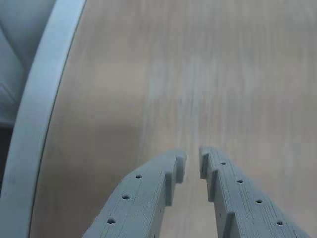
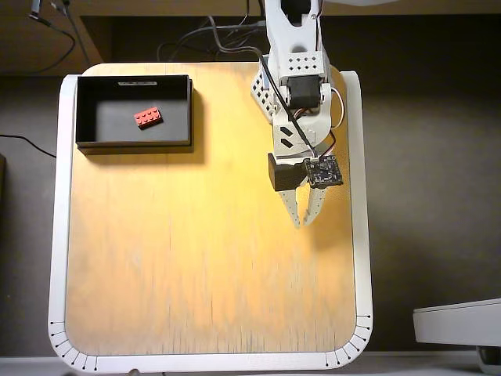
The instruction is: Grasp a lego block and put it in the bin.
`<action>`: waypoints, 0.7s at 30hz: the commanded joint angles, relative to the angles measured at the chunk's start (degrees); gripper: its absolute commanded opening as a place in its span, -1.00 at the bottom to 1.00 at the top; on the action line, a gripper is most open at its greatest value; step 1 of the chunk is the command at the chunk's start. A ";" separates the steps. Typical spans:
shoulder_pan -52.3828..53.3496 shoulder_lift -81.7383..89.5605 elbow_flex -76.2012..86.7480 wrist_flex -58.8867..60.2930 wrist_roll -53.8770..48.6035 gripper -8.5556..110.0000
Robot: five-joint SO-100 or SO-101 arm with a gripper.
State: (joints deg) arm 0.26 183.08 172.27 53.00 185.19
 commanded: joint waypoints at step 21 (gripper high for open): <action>1.14 5.80 9.58 21.97 -4.92 -0.85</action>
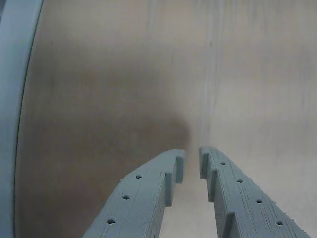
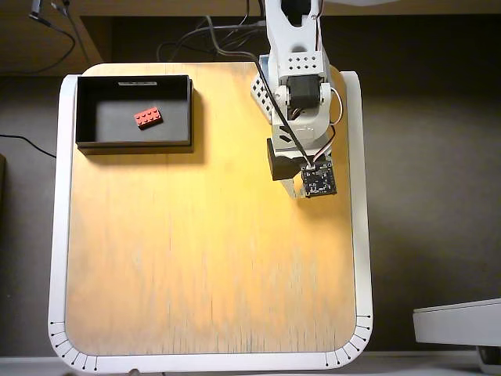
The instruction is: Grasp a lego block and put it in the bin.
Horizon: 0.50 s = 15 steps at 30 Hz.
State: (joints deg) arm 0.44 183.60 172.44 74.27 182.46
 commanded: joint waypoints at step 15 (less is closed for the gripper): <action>0.97 5.27 9.40 0.79 -5.80 -0.85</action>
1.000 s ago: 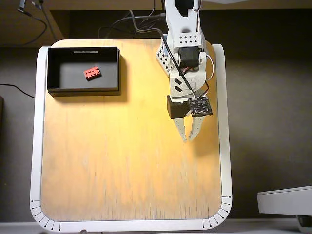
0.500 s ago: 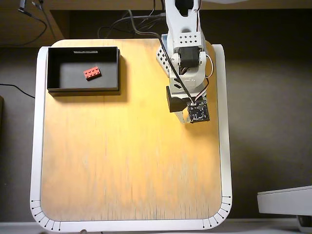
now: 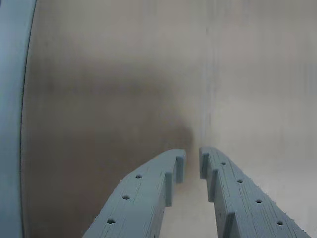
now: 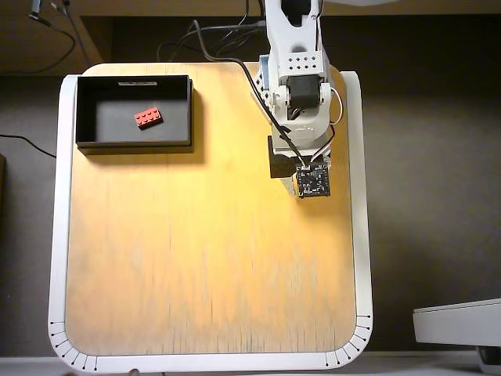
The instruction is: Grasp a lego block and put it in the bin.
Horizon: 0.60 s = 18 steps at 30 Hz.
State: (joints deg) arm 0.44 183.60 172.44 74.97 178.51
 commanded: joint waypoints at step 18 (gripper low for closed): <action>0.97 5.27 9.40 0.09 -8.53 -0.85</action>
